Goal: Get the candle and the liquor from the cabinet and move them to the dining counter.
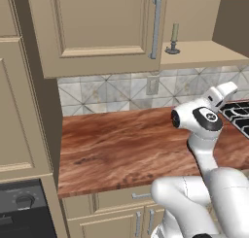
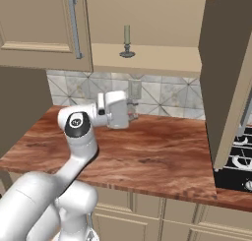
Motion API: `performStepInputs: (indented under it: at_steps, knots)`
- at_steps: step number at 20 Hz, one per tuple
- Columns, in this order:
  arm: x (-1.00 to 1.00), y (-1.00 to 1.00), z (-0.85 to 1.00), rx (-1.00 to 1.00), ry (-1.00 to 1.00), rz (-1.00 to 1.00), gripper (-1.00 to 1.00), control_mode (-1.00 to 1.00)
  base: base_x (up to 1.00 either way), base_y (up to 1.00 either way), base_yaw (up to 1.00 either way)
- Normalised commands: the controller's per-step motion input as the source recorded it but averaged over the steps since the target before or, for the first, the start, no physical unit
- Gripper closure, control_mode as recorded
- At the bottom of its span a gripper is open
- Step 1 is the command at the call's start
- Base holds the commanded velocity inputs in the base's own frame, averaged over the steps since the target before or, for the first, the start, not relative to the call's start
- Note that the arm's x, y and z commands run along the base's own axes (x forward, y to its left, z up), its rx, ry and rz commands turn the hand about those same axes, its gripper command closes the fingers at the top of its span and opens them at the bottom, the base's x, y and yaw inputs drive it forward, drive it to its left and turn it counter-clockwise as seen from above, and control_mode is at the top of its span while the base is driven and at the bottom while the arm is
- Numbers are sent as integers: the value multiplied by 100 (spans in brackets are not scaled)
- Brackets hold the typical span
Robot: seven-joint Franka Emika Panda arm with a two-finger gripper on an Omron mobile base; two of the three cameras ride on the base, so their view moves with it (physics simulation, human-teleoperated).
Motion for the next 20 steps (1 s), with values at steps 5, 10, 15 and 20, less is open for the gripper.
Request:
performStepInputs:
  at_steps: [5,10,15,20]
  knots:
    - [3,72,0,26,-33,32,-100,-100,0,0,0]
    - [8,54,5,33,-25,36,-100,-100,0,0,0]
    - [2,48,41,28,-11,38,-100,-100,0,0,0]
    - [0,47,50,26,-8,37,-100,-100,0,0,0]
